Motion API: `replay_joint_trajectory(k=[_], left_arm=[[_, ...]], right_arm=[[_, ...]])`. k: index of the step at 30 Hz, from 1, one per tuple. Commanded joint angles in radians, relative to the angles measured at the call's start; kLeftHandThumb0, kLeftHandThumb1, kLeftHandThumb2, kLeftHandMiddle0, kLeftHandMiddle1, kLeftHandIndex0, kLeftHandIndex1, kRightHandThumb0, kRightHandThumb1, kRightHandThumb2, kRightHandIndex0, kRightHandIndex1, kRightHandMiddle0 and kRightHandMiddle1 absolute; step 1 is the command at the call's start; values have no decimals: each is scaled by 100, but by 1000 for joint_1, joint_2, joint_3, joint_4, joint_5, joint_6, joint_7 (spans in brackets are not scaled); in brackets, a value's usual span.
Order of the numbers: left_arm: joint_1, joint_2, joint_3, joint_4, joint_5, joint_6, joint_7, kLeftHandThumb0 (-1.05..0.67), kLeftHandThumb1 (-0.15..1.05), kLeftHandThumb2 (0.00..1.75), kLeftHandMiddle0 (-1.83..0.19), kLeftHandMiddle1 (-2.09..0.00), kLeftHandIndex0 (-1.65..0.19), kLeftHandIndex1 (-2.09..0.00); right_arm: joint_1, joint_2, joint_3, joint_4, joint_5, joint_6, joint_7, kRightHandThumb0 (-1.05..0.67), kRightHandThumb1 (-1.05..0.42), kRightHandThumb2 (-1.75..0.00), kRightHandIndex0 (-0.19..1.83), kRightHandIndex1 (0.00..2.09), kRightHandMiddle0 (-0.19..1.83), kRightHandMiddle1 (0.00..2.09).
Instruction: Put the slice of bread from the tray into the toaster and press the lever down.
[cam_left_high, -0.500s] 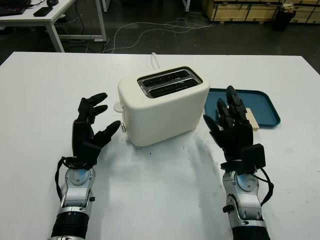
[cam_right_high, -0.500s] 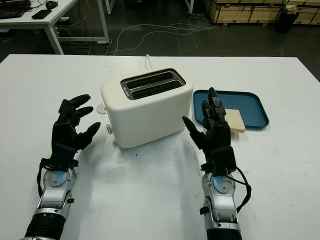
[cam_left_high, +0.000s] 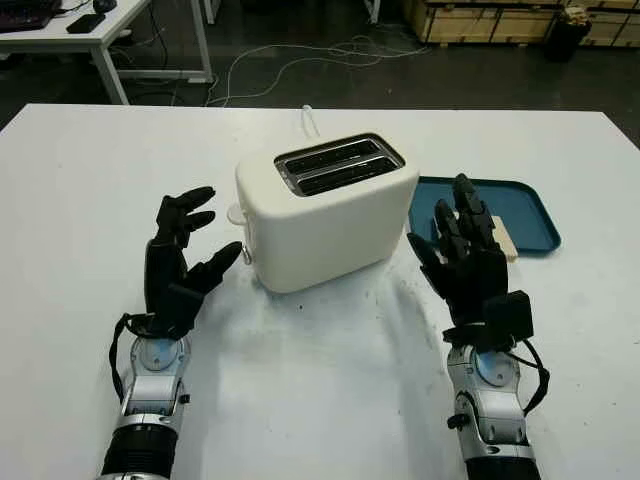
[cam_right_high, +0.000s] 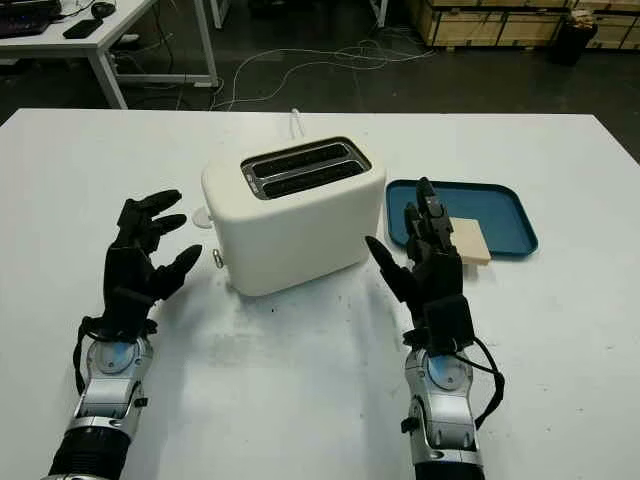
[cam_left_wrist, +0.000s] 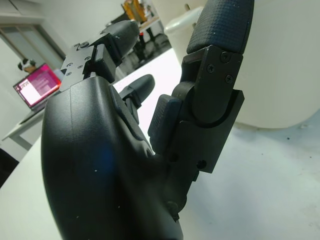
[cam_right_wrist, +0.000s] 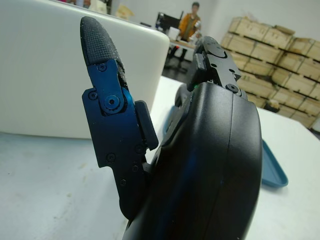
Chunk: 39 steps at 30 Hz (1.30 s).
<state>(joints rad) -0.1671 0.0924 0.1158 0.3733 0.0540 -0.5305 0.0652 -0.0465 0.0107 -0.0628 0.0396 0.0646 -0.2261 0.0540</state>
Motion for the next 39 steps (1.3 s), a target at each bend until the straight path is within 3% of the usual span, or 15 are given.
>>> replay_joint_trajectory(k=[1,6,13,20,29,39], left_arm=[[-16,-3,1,14,-10,-8,4,-105,92,17,0,-116,-3,-99],[-18,2,7,29,-10,-25,4,-105,92,18,0,-116,-1,-101],[-27,12,16,55,-28,-50,-13,-105,92,17,0,-116,-1,-102],[-42,11,20,74,-27,-54,-13,-105,92,17,0,-116,-1,-102],[-45,13,24,75,-36,-56,-23,-105,92,17,0,-116,-1,-102],[-48,19,28,77,-55,-58,-42,-105,92,16,0,-115,0,-103]], right_arm=[[-15,-11,-6,13,12,-14,10,-73,-91,-2,0,29,14,2],[-19,-100,-30,23,-108,-81,-28,-70,-89,0,0,35,17,3],[-38,-372,-26,136,-588,-147,-309,-64,-81,0,0,56,25,5],[-53,-545,39,234,-852,-40,-446,-55,-73,0,0,52,23,3],[-79,-669,151,272,-1018,105,-420,-62,-70,0,0,43,20,2],[-150,-694,259,387,-1072,214,-434,-62,-67,0,0,47,25,4]])
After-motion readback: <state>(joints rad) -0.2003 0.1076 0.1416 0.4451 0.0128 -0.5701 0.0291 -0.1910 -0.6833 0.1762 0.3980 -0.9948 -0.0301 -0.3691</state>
